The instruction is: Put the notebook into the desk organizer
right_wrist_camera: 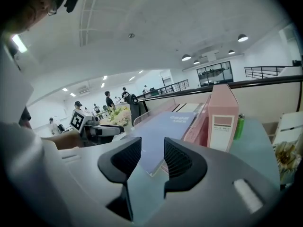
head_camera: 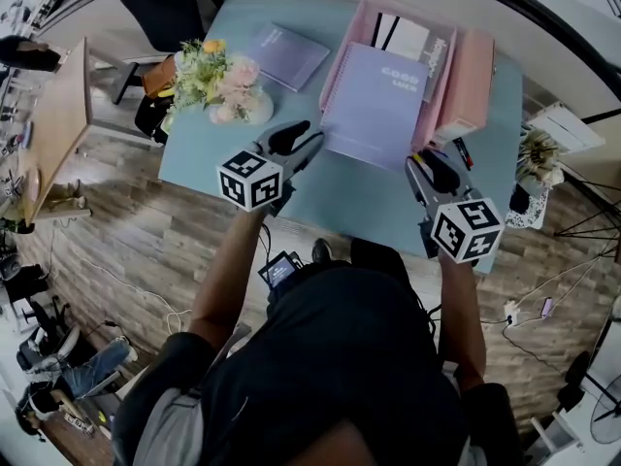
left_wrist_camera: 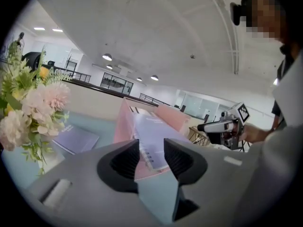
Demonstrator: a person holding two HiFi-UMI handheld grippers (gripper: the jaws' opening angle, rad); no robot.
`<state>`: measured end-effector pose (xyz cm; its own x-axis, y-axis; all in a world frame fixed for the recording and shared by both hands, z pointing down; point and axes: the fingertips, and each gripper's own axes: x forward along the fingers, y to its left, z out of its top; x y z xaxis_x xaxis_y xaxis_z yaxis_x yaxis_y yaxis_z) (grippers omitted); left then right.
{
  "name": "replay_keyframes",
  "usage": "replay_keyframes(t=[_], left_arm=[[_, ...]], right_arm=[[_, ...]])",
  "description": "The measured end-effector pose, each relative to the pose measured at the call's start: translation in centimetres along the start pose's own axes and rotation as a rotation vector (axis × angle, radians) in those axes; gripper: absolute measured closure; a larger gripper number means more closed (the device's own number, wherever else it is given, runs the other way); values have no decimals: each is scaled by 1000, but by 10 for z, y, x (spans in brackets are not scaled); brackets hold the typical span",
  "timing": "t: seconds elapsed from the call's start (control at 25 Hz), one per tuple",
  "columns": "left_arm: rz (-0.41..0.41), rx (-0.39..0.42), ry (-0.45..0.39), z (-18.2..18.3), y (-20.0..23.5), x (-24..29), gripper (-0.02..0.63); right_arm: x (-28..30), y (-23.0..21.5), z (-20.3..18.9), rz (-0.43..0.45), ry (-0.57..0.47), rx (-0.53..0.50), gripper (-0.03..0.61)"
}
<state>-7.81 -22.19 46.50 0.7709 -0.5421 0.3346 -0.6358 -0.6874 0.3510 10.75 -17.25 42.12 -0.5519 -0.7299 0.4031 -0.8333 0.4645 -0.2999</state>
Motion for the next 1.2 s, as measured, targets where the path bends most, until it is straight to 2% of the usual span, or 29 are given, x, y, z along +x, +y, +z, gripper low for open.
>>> replay_keyframes(t=[0.32, 0.64, 0.88, 1.04, 1.2], left_arm=[[-11, -103, 34, -15, 16, 24, 425], [-25, -192, 33, -21, 28, 38, 347], [-95, -232, 29, -22, 22, 48, 347], [-105, -235, 32, -22, 22, 51, 347], [-108, -218, 29, -19, 18, 50, 406]], right_arm=[[25, -16, -27, 27, 66, 114, 426], [42, -27, -46, 60, 124, 190, 402], [56, -24, -56, 133, 130, 293, 402], [65, -18, -55, 166, 136, 309, 405], [65, -18, -54, 161, 167, 338, 432]])
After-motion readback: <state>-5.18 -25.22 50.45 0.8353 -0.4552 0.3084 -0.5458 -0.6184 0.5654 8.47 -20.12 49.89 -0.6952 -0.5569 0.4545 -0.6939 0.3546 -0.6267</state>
